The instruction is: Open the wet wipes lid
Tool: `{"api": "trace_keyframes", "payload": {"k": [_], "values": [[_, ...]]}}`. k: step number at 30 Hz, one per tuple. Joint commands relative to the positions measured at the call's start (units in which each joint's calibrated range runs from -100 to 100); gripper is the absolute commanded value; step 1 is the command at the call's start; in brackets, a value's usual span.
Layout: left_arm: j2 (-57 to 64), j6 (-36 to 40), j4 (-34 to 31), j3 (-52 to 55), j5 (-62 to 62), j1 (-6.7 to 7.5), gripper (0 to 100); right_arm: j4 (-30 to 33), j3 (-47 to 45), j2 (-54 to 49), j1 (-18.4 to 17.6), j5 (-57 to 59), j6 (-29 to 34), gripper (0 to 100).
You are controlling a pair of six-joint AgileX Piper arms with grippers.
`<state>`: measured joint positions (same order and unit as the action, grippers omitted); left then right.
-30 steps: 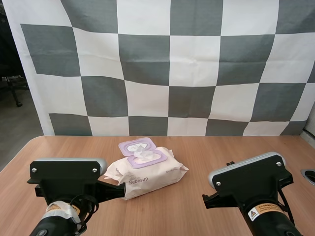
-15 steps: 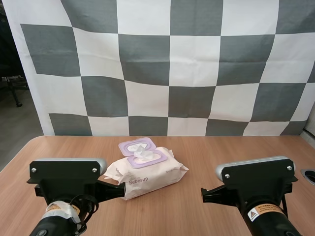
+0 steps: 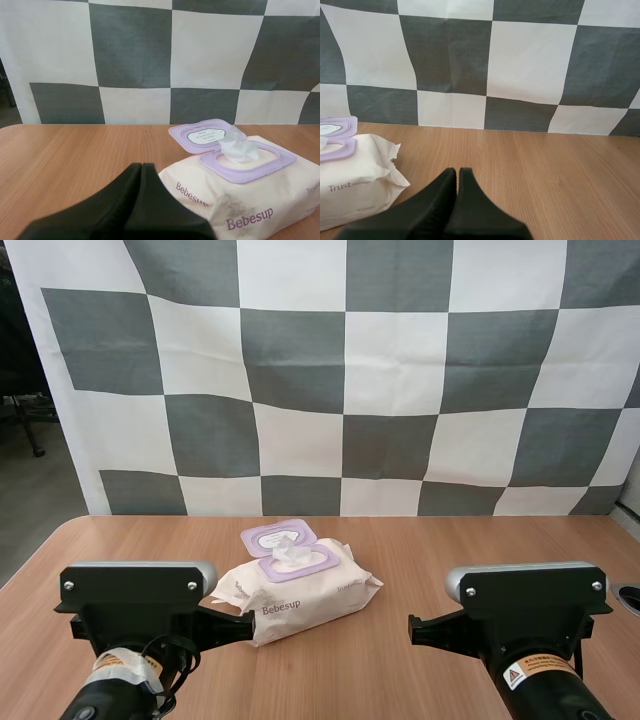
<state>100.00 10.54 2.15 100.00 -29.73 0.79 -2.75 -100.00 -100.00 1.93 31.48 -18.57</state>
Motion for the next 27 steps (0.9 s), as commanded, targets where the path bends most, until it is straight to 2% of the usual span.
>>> {"api": "trace_keyframes", "payload": {"k": [1, 16, 21, 27], "values": [[0.00, -0.01, -0.08, 0.00, 0.06, -0.01, 0, -0.04, 0.00, 0.00, 0.00, -0.08, 0.00, 6], [0.00, -0.01, 0.14, 0.00, -0.10, -0.08, 0, -0.04, 0.00, 0.00, 0.00, -0.08, 0.00, 6], [0.00, 0.08, 0.14, 0.00, -0.10, -0.08, 0, -0.04, 0.00, 0.00, 0.00, -0.08, -0.04, 0], [0.00, 0.08, 0.14, 0.00, -0.10, -0.08, 0, -0.04, 0.00, 0.00, 0.00, -0.08, -0.04, 0]]}}
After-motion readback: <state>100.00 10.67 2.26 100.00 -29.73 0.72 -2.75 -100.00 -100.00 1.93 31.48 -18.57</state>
